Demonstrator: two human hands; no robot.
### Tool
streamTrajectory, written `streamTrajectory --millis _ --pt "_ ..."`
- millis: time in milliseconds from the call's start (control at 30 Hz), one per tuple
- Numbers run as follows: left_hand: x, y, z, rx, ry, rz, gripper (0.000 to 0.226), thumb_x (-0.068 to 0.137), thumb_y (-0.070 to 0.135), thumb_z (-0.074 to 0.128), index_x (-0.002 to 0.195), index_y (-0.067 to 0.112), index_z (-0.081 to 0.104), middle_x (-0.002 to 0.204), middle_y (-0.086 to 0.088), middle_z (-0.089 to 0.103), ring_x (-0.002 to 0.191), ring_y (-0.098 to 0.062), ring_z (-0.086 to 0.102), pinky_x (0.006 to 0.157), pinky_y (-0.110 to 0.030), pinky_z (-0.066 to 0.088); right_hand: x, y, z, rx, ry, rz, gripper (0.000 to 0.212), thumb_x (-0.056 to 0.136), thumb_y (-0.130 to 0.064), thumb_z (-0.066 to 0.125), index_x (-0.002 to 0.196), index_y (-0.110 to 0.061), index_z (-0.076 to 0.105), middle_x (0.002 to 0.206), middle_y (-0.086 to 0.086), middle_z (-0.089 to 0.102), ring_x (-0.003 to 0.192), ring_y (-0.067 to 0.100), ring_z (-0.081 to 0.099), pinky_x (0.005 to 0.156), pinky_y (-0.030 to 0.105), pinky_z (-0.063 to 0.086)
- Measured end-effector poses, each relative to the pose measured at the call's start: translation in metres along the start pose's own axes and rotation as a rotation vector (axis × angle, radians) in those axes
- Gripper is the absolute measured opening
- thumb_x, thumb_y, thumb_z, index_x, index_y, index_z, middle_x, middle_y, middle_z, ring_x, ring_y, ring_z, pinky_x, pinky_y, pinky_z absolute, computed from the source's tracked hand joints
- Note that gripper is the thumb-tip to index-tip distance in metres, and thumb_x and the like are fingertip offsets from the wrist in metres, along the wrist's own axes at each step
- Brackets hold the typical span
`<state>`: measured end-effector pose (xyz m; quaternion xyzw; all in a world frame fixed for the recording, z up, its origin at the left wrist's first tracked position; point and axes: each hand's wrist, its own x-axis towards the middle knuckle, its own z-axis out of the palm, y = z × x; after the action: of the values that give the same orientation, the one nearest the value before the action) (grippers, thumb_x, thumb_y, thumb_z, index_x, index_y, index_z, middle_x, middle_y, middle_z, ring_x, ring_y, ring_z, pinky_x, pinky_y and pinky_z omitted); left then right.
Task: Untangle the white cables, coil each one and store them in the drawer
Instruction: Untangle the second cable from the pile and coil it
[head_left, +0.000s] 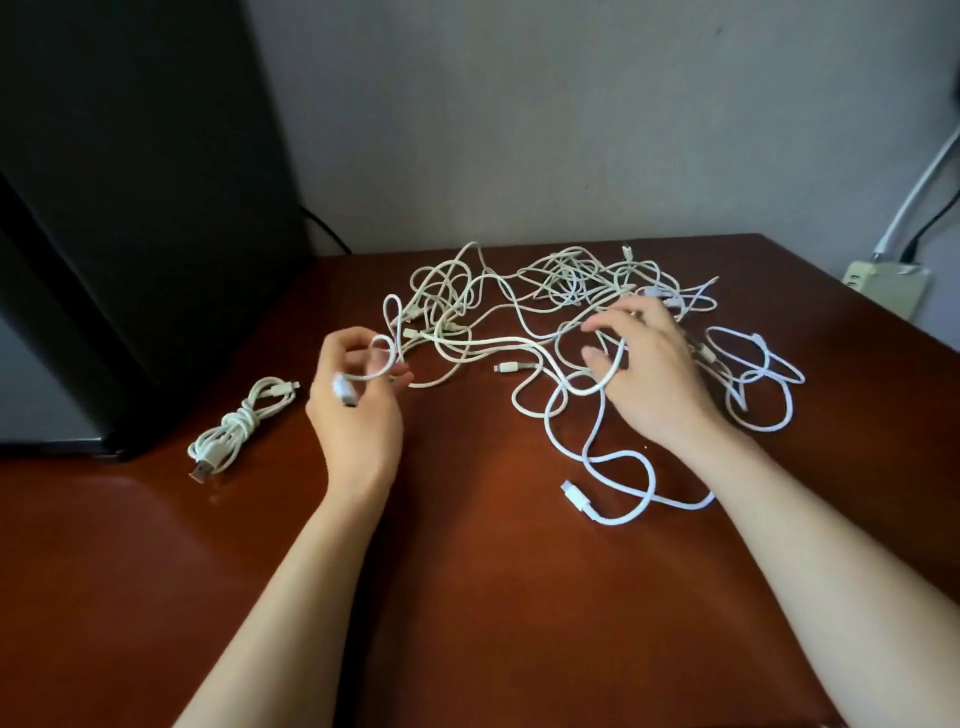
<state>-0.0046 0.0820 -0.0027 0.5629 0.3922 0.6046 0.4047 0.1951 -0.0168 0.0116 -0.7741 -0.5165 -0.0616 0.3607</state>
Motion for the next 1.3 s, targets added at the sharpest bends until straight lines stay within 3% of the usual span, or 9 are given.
streamTrajectory --millis 133,367,500,633,767,867,1000,1167,1300 --pt "-0.006 -0.004 0.001 0.444 -0.254 0.252 0.024 0.091 -0.002 0.049 0.091 0.017 0.063 0.093 0.005 0.057 0.093 -0.01 0.052 0.076 -0.005 0.032 -0.002 -0.012 -0.004 0.076 -0.036 -0.004 0.017 0.089 -0.037 0.061 0.099 -0.026 0.069 0.106 -0.009 0.047 0.112 0.011 0.041 0.088 0.021 0.024" --pt "-0.003 -0.01 0.003 0.636 -0.344 0.104 0.02 0.095 0.013 0.049 0.097 0.014 0.069 0.117 0.001 0.049 0.123 -0.022 0.037 0.099 -0.025 0.026 -0.006 -0.029 0.011 -0.28 -0.108 -0.209 0.04 0.088 -0.057 0.052 0.111 -0.028 0.067 0.104 -0.008 0.062 0.106 0.018 0.04 0.091 0.035 0.03" --pt "-0.006 -0.011 0.002 0.73 -0.373 0.079 0.019 0.091 0.028 0.059 0.105 0.019 0.067 0.127 -0.003 0.049 0.124 -0.024 0.035 0.106 -0.045 0.033 0.011 -0.047 0.025 -0.4 -0.07 -0.393 0.042 0.092 -0.051 0.048 0.1 -0.018 0.072 0.095 0.001 0.068 0.104 0.023 0.044 0.087 0.034 0.024" --pt "-0.009 -0.01 0.001 0.783 -0.388 0.104 0.027 0.087 0.029 0.064 0.112 0.018 0.064 0.13 -0.004 0.047 0.128 -0.024 0.034 0.11 -0.045 0.027 0.023 -0.068 0.042 -0.541 -0.291 -0.42 0.034 0.097 -0.042 0.046 0.112 -0.018 0.063 0.111 0.003 0.066 0.118 0.024 0.042 0.097 0.036 0.026" --pt "-0.009 -0.009 0.0 0.764 -0.39 0.092 0.035 0.088 0.025 0.063 0.122 0.017 0.058 0.133 -0.005 0.045 0.128 -0.022 0.033 0.11 -0.044 0.027 0.026 -0.079 0.051 -0.552 -0.32 -0.381 0.021 0.094 -0.016 0.048 0.112 -0.016 0.059 0.117 0.005 0.063 0.118 0.024 0.048 0.099 0.036 0.029" --pt "-0.009 -0.009 -0.001 0.72 -0.377 0.068 0.044 0.089 0.019 0.061 0.132 0.017 0.048 0.135 -0.006 0.042 0.125 -0.026 0.037 0.106 -0.046 0.033 0.025 -0.081 0.045 -0.429 -0.282 -0.338 0.023 0.093 -0.011 0.047 0.115 -0.012 0.052 0.115 0.006 0.061 0.111 0.027 0.053 0.09 0.037 0.034" --pt "-0.009 -0.011 -0.002 0.706 -0.38 0.079 0.058 0.089 0.021 0.062 0.141 0.016 0.037 0.141 -0.005 0.037 0.127 -0.028 0.038 0.107 -0.048 0.034 0.024 -0.078 0.028 -0.075 -0.215 -0.261 0.005 0.099 -0.015 0.04 0.101 -0.014 0.044 0.087 0.003 0.064 0.076 0.028 0.061 0.065 0.036 0.043" --pt "-0.013 -0.009 -0.003 0.709 -0.353 0.155 0.059 0.092 0.022 0.06 0.145 0.015 0.035 0.15 -0.006 0.033 0.139 -0.024 0.028 0.115 -0.045 0.024 0.027 -0.08 0.008 0.227 0.074 -0.331 0.006 0.095 -0.01 0.041 0.093 -0.015 0.045 0.072 -0.007 0.061 0.059 0.02 0.058 0.061 0.043 0.051" --pt "-0.015 -0.005 -0.002 0.662 -0.317 0.201 0.056 0.096 0.026 0.054 0.147 0.015 0.033 0.149 -0.005 0.038 0.138 -0.022 0.032 0.114 -0.046 0.027 0.014 -0.093 -0.016 0.397 0.128 -0.456 0.006 0.098 -0.013 0.043 0.093 -0.012 0.047 0.071 -0.005 0.059 0.054 0.01 0.05 0.059 0.038 0.047"
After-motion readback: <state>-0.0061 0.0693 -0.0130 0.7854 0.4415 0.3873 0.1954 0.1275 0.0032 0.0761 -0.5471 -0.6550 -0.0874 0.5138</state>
